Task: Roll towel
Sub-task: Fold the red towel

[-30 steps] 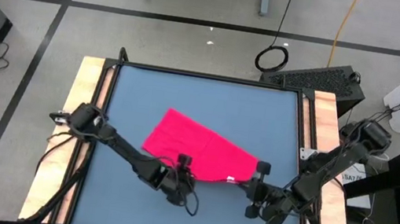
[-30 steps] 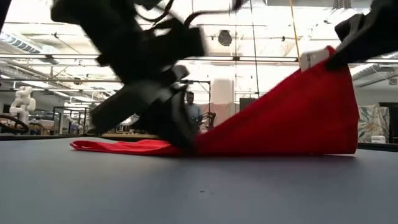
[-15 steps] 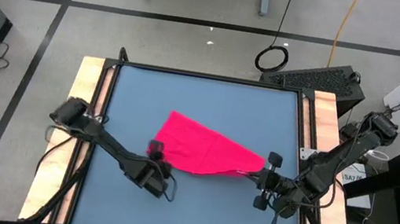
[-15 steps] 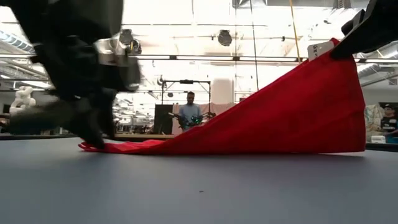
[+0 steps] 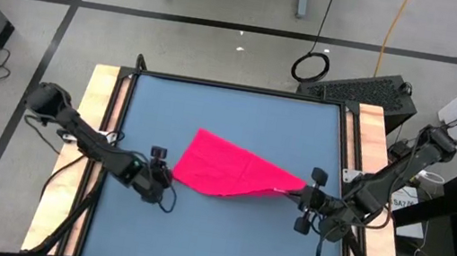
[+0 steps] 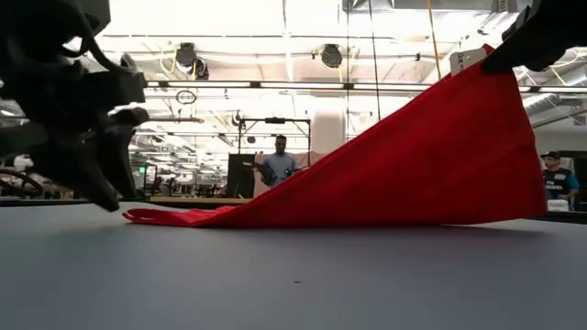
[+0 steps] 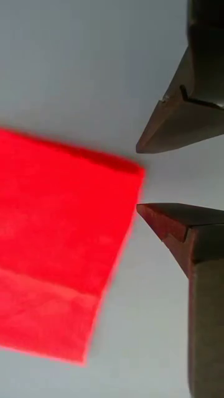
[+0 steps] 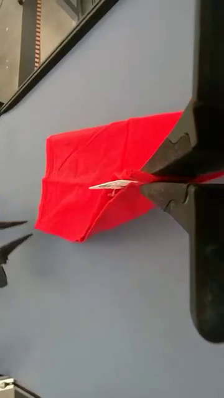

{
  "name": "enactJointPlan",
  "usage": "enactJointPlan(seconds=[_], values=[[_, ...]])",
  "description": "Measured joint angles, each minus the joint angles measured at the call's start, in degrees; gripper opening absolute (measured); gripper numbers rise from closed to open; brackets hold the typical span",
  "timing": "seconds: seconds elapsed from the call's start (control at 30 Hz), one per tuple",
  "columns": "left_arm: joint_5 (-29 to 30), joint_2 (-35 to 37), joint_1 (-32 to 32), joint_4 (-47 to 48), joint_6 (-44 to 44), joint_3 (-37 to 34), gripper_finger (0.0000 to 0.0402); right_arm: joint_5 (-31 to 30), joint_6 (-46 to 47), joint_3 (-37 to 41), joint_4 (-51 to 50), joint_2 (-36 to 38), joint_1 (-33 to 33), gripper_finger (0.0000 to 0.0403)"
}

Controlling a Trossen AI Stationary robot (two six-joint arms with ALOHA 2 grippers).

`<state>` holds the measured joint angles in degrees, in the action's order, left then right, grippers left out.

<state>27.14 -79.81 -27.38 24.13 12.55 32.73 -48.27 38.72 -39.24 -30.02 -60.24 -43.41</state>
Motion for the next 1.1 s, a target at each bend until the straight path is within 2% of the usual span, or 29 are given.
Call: enactJointPlan(seconds=[0.17, 0.43, 0.8, 1.1], values=[[1.41, -0.78, -0.42, -3.62, -5.11, -1.36, 0.0146, 0.17, -0.17, 0.0, -0.94, 1.11, 0.78, 0.0], [2.34, -2.46, -0.05, -5.8, -19.38, -1.27, 0.0146, 0.39, 1.24, 0.0, -2.01, 1.11, 1.08, 0.0], [0.08, -4.22, 1.57, -7.9, -28.42, -1.23, 0.0143, 0.81, 2.64, 0.0, -2.06, 1.11, 1.06, 0.0], [-4.47, -4.18, 5.88, -9.34, -33.76, -1.14, 0.008, 2.12, 2.69, 0.0, -1.99, 1.11, 1.06, 0.0]])
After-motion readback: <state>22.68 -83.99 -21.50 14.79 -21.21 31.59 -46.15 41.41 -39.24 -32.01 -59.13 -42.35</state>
